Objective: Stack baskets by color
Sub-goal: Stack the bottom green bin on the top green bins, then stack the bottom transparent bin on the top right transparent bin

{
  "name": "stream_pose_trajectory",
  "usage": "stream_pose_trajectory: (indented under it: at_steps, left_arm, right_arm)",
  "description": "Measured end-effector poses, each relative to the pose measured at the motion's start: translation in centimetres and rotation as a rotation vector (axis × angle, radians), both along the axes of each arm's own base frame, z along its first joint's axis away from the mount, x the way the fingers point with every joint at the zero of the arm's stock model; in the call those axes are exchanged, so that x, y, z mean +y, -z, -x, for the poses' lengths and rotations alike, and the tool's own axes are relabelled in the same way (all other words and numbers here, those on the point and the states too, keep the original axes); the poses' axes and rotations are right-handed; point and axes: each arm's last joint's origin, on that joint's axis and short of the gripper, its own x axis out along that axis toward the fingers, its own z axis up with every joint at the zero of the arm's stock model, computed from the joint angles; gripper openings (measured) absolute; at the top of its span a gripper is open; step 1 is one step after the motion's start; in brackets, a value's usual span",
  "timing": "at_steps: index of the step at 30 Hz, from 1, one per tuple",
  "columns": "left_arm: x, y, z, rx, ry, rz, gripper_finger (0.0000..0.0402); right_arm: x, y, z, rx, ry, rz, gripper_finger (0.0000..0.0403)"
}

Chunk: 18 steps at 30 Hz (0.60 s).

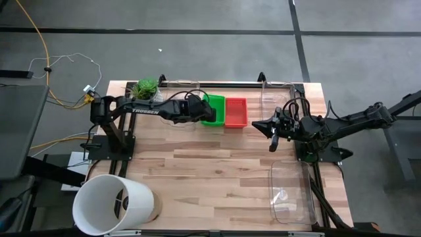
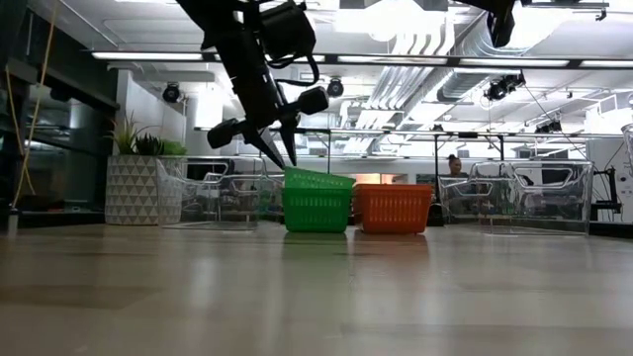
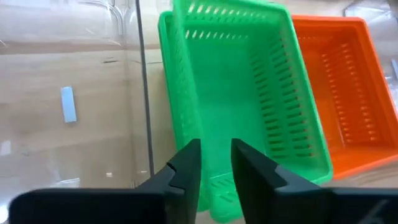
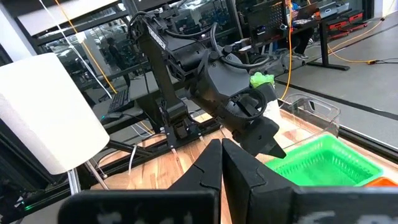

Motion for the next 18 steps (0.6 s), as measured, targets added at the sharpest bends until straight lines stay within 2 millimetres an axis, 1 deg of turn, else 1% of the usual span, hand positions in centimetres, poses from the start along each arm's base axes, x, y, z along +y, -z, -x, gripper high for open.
stream_pose_trajectory:
  at_steps: [6, 10, 15, 18]
  left_arm:
    - [0.0, 0.0, 0.0, -0.004, 0.000, -0.001, 0.0126]
    - [0.6, -0.5, -0.1, -0.045, 0.031, -0.003, 0.0153]
    - [1.3, -2.9, -0.2, -0.155, 0.170, -0.062, 0.0169]
    - [1.7, -5.5, 0.1, -0.253, 0.313, -0.149, 0.0169]
  right_arm:
    - [0.0, 0.0, 0.0, 0.000, 0.000, 0.000, 0.0000]
    - [0.0, 0.0, 0.0, 0.003, 0.000, 0.001, 0.0000]
    - [0.0, 0.1, 0.0, 0.011, 0.000, 0.003, 0.0000]
    - [0.0, 0.0, 0.0, 0.005, 0.000, 0.001, 0.0000]
